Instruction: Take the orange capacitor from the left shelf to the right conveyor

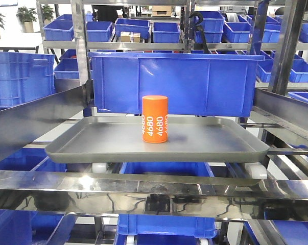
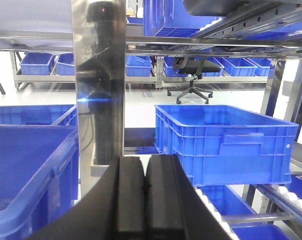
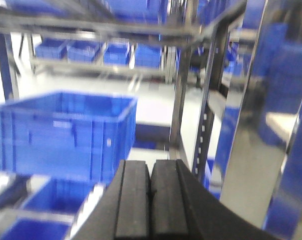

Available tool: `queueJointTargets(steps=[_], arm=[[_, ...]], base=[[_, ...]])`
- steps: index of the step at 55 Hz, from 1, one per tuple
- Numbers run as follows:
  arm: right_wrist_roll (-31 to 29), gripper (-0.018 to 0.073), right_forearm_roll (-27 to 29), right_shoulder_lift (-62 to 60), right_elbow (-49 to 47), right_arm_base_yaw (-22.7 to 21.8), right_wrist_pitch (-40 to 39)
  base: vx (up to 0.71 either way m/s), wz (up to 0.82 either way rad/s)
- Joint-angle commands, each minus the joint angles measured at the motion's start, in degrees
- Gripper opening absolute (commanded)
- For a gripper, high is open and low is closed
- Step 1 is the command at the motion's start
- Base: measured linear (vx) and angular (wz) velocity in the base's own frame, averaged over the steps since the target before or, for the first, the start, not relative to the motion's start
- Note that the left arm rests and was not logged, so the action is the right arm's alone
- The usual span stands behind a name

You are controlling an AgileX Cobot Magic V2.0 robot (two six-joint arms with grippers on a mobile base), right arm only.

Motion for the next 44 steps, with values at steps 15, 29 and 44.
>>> queueJointTargets(steps=[15,29,44], arm=[[-0.5,-0.001,-0.1,-0.9,-2.2,-0.2,-17.2],[-0.6,-0.001,-0.4,6.8,-20.9,-0.2,-0.2],[-0.6,-0.0008,-0.6,20.0,-35.2,-0.2,3.1]], base=[[0.0,0.0],[0.0,0.0],[0.0,0.0]])
